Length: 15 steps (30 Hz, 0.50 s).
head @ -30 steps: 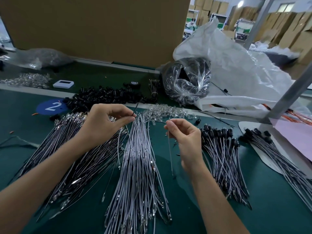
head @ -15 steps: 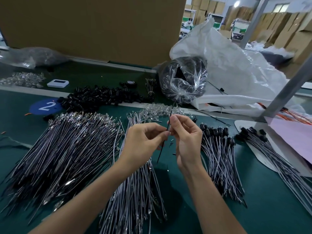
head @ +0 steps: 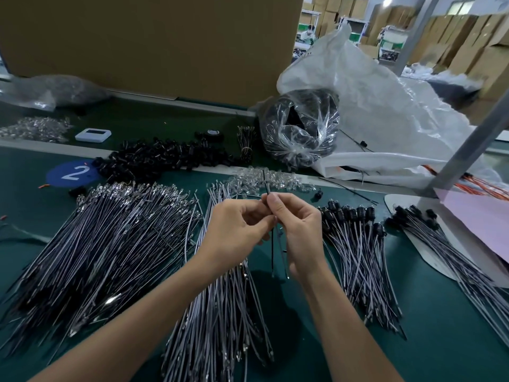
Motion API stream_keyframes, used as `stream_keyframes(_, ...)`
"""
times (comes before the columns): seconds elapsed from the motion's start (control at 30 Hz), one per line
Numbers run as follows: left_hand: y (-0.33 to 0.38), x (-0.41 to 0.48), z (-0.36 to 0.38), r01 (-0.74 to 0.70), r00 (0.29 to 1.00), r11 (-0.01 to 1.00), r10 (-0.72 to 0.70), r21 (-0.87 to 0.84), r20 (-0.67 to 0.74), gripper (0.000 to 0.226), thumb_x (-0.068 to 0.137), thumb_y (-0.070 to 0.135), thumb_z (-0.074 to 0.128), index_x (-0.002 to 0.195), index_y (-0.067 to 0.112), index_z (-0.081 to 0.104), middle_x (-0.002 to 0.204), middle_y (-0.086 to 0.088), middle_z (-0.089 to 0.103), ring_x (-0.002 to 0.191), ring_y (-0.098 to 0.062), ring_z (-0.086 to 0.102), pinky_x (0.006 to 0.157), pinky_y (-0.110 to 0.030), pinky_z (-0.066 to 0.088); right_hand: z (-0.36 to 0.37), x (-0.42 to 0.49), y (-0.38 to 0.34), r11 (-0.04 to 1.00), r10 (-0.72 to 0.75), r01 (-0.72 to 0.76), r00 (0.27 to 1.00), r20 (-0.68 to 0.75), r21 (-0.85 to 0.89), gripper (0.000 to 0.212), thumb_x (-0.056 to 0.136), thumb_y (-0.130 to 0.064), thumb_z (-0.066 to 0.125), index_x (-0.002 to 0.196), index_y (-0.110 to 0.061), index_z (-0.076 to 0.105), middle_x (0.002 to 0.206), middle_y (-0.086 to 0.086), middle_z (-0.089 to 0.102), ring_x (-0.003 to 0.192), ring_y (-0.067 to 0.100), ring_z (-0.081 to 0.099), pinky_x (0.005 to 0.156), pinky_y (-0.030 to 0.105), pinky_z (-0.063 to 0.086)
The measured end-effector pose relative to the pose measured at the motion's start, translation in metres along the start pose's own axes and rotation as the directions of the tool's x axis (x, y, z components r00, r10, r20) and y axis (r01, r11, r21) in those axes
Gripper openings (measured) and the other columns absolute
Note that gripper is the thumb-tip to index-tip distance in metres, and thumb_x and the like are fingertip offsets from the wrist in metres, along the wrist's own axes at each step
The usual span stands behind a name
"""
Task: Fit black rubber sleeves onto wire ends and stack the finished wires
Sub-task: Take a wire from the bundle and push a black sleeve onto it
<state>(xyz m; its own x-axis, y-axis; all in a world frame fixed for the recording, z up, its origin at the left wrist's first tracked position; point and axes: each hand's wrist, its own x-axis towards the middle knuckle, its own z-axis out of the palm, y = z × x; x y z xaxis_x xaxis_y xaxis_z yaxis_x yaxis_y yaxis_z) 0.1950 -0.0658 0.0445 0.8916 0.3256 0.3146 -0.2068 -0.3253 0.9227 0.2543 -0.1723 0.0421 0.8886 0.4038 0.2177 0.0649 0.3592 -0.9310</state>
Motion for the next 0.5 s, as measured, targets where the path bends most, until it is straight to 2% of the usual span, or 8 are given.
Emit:
stream_keyframes(0.07, 0.002, 0.002, -0.002, 0.017, 0.999, 1.0, -0.017, 0.016, 0.036, 0.013, 0.087, 0.002, 0.07, 0.079, 0.011, 0.075, 0.058, 0.002, 0.068, 0.053, -0.007, 0.064, 0.053, -0.019, 0.052, -0.001, 0.001, 0.002, 1.0, -0.009, 0.009, 1.0, 0.0, -0.017, 0.014, 0.09, -0.009, 0.065, 0.08, -0.009, 0.075, 0.075, 0.01, 0.071, 0.067, 0.02, 0.065, 0.054, 0.027, 0.054)
stream_keyframes(0.13, 0.007, 0.008, -0.01, 0.052, 0.985, 0.998, -0.057, 0.036, 0.164, 0.005, 0.084, 0.009, 0.075, 0.085, 0.013, 0.076, 0.066, 0.006, 0.072, 0.059, -0.003, 0.066, 0.058, -0.017, 0.052, -0.003, 0.003, 0.005, 0.999, -0.043, 0.041, 0.997, -0.071, -0.031, 0.013, 0.09, -0.01, 0.065, 0.081, -0.008, 0.075, 0.077, 0.01, 0.072, 0.071, 0.022, 0.066, 0.06, 0.03, 0.055)
stream_keyframes(0.2, 0.006, 0.025, -0.028, 0.019, 0.975, 0.984, -0.058, 0.179, 0.215, 0.008, 0.082, 0.019, 0.078, 0.089, 0.021, 0.076, 0.076, 0.01, 0.074, 0.068, 0.001, 0.067, 0.062, -0.008, 0.049, -0.006, 0.005, 0.007, 0.985, -0.149, 0.13, 0.971, -0.189, -0.112, 0.013, 0.09, -0.01, 0.066, 0.082, -0.015, 0.075, 0.074, 0.003, 0.072, 0.07, 0.016, 0.066, 0.064, 0.025, 0.055)
stream_keyframes(0.23, 0.003, 0.04, -0.04, -0.001, 0.983, 0.954, -0.053, 0.298, 0.173, 0.01, 0.083, 0.02, 0.076, 0.094, 0.022, 0.075, 0.083, 0.01, 0.075, 0.072, -0.001, 0.066, 0.064, -0.007, 0.048, -0.008, 0.005, 0.009, 0.954, -0.248, 0.196, 0.942, -0.228, -0.226, 0.014, 0.09, -0.01, 0.067, 0.083, -0.019, 0.074, 0.073, 0.0, 0.072, 0.067, 0.012, 0.065, 0.062, 0.023, 0.054)
stream_keyframes(0.3, -0.01, 0.075, -0.066, 0.05, 0.996, 0.822, -0.081, 0.567, 0.029, 0.022, 0.089, 0.016, 0.07, 0.111, 0.017, 0.071, 0.104, 0.0, 0.073, 0.085, -0.01, 0.066, 0.077, -0.017, 0.053, -0.007, 0.002, 0.016, 0.802, -0.464, 0.336, 0.872, -0.159, -0.495, 0.014, 0.09, -0.01, 0.067, 0.09, -0.024, 0.071, 0.078, -0.003, 0.072, 0.062, 0.011, 0.065, 0.058, 0.024, 0.054)
stream_keyframes(0.4, -0.042, 0.118, -0.099, 0.262, 0.963, 0.523, -0.203, 0.812, -0.18, 0.038, 0.094, 0.013, 0.061, 0.132, 0.017, 0.059, 0.127, -0.014, 0.062, 0.111, -0.035, 0.06, 0.092, -0.042, 0.052, 0.003, -0.002, 0.03, 0.591, -0.59, 0.465, 0.807, 0.04, -0.659, 0.009, 0.088, -0.007, 0.068, 0.095, -0.01, 0.072, 0.085, -0.005, 0.07, 0.071, 0.004, 0.064, 0.067, 0.017, 0.054)
stream_keyframes(0.43, -0.052, 0.126, -0.106, 0.28, 0.954, 0.464, -0.229, 0.84, -0.191, 0.037, 0.094, 0.013, 0.059, 0.131, 0.015, 0.06, 0.127, -0.018, 0.061, 0.112, -0.04, 0.058, 0.09, -0.045, 0.051, 0.005, -0.001, 0.033, 0.558, -0.602, 0.477, 0.796, 0.065, -0.679, 0.007, 0.088, -0.006, 0.069, 0.093, -0.006, 0.072, 0.084, -0.006, 0.068, 0.073, 0.001, 0.062, 0.07, 0.011, 0.05)
stream_keyframes(0.5, -0.067, 0.136, -0.114, 0.269, 0.956, 0.432, -0.229, 0.861, -0.184, 0.026, 0.096, 0.014, 0.058, 0.119, 0.006, 0.066, 0.119, -0.022, 0.062, 0.106, -0.043, 0.06, 0.086, -0.047, 0.052, 0.009, 0.0, 0.038, 0.543, -0.593, 0.477, 0.8, 0.086, -0.691, 0.004, 0.087, -0.004, 0.069, 0.091, -0.003, 0.071, 0.081, -0.006, 0.066, 0.074, 0.0, 0.058, 0.07, 0.005, 0.045)
